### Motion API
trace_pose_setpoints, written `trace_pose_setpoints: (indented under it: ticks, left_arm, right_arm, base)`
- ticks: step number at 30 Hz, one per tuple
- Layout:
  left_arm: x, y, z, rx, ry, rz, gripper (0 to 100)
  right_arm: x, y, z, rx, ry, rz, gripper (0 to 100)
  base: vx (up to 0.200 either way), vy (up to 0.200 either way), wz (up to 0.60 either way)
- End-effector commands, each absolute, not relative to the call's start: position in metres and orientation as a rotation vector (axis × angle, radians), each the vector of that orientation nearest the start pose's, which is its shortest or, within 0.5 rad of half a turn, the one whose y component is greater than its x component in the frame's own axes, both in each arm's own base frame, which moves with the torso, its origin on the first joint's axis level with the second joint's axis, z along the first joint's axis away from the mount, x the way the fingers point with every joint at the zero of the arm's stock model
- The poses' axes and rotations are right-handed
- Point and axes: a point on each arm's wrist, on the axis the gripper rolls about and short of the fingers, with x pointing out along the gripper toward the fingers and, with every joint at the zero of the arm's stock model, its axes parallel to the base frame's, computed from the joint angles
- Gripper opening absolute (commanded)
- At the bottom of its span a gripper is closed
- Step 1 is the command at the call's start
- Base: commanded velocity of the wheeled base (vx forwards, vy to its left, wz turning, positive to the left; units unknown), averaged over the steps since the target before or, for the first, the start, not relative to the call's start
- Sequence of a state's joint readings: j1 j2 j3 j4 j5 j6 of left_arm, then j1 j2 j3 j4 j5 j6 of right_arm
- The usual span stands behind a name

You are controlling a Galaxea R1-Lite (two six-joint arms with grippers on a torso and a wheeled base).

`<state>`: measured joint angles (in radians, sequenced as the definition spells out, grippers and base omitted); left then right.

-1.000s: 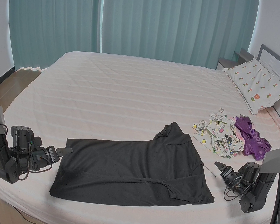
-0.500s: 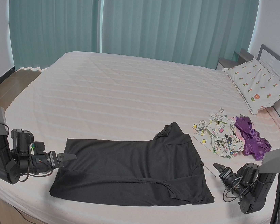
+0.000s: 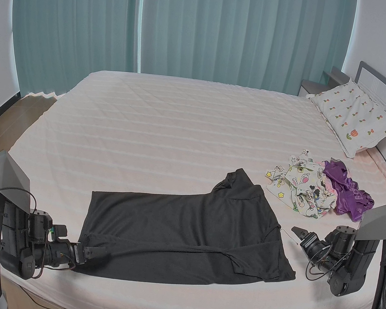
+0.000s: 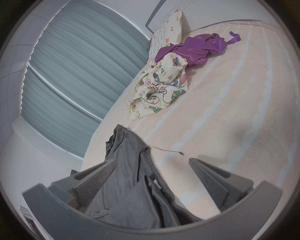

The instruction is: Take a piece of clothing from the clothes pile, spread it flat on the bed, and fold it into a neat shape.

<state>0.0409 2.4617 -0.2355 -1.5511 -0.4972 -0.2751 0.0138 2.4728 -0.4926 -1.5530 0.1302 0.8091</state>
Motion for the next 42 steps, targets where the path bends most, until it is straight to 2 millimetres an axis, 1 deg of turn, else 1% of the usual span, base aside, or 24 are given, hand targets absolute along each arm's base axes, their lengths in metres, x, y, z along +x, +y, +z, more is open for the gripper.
trace_pose_setpoints:
  ticks: [1, 4, 14, 16, 17, 18, 20, 21, 25, 26, 27, 28, 33, 36, 37, 38, 39, 40, 42]
  left_arm:
    - [0.255, -0.004, -0.080, -0.425, 0.800, -0.345, 100]
    - [0.254, -0.003, -0.083, -0.406, 0.804, -0.349, 100]
    - [0.254, -0.002, -0.082, -0.411, 0.800, -0.341, 100]
    - [0.256, 0.001, -0.073, -0.484, 0.783, -0.305, 100]
    - [0.256, 0.001, -0.063, -0.529, 0.764, -0.302, 100]
    - [0.252, 0.001, -0.049, -0.569, 0.746, -0.301, 100]
    - [0.250, 0.001, -0.044, -0.579, 0.740, -0.308, 100]
    - [0.245, 0.004, -0.028, -0.598, 0.706, -0.343, 100]
    - [0.242, 0.009, -0.011, -0.643, 0.664, -0.362, 100]
    - [0.242, 0.009, -0.011, -0.643, 0.664, -0.362, 100]
    - [0.242, 0.010, -0.006, -0.654, 0.646, -0.360, 100]
    - [0.242, 0.010, -0.005, -0.656, 0.643, -0.361, 100]
    - [0.242, 0.010, -0.003, -0.658, 0.636, -0.361, 100]
    - [0.242, 0.010, 0.006, -0.658, 0.604, -0.364, 100]
    - [0.242, 0.010, 0.006, -0.658, 0.604, -0.364, 100]
    - [0.241, 0.009, 0.011, -0.696, 0.599, -0.360, 100]
    - [0.241, 0.009, 0.011, -0.696, 0.599, -0.360, 100]
    - [0.242, 0.009, 0.015, -0.735, 0.590, -0.355, 100]
    - [0.243, 0.010, 0.019, -0.757, 0.576, -0.349, 100]
  right_arm:
    - [0.328, 0.008, -0.045, 0.820, 0.453, -0.032, 100]
    - [0.328, 0.008, -0.045, 0.820, 0.452, -0.031, 100]
    - [0.328, 0.011, -0.045, 0.818, 0.457, -0.023, 100]
    - [0.328, 0.011, -0.045, 0.818, 0.456, -0.023, 100]
    - [0.328, 0.011, -0.045, 0.818, 0.456, -0.023, 100]
    - [0.328, 0.011, -0.044, 0.817, 0.454, -0.022, 100]
    - [0.328, 0.011, -0.044, 0.817, 0.454, -0.022, 100]
    - [0.329, 0.011, -0.044, 0.817, 0.451, -0.020, 100]
    - [0.328, 0.012, -0.044, 0.816, 0.454, -0.018, 100]
    - [0.328, 0.012, -0.044, 0.816, 0.454, -0.018, 100]
    - [0.328, 0.012, -0.044, 0.816, 0.455, -0.019, 100]
    - [0.328, 0.012, -0.044, 0.816, 0.455, -0.019, 100]
    - [0.328, 0.012, -0.044, 0.816, 0.454, -0.018, 100]
    - [0.328, 0.012, -0.045, 0.816, 0.455, -0.019, 100]
    - [0.328, 0.012, -0.045, 0.816, 0.455, -0.019, 100]
    - [0.328, 0.012, -0.045, 0.816, 0.455, -0.019, 100]
    - [0.328, 0.012, -0.045, 0.816, 0.455, -0.019, 100]
    - [0.328, 0.012, -0.045, 0.816, 0.457, -0.019, 100]
    - [0.328, 0.012, -0.044, 0.816, 0.455, -0.019, 100]
  base:
    - [0.000, 0.000, 0.00]
    - [0.000, 0.000, 0.00]
    - [0.000, 0.000, 0.00]
    - [0.000, 0.000, 0.00]
    - [0.000, 0.000, 0.00]
    - [0.000, 0.000, 0.00]
    - [0.000, 0.000, 0.00]
    - [0.000, 0.000, 0.00]
    - [0.000, 0.000, 0.00]
    - [0.000, 0.000, 0.00]
    - [0.000, 0.000, 0.00]
    - [0.000, 0.000, 0.00]
    - [0.000, 0.000, 0.00]
    - [0.000, 0.000, 0.00]
    - [0.000, 0.000, 0.00]
    - [0.000, 0.000, 0.00]
    - [0.000, 0.000, 0.00]
    - [0.000, 0.000, 0.00]
    - [0.000, 0.000, 0.00]
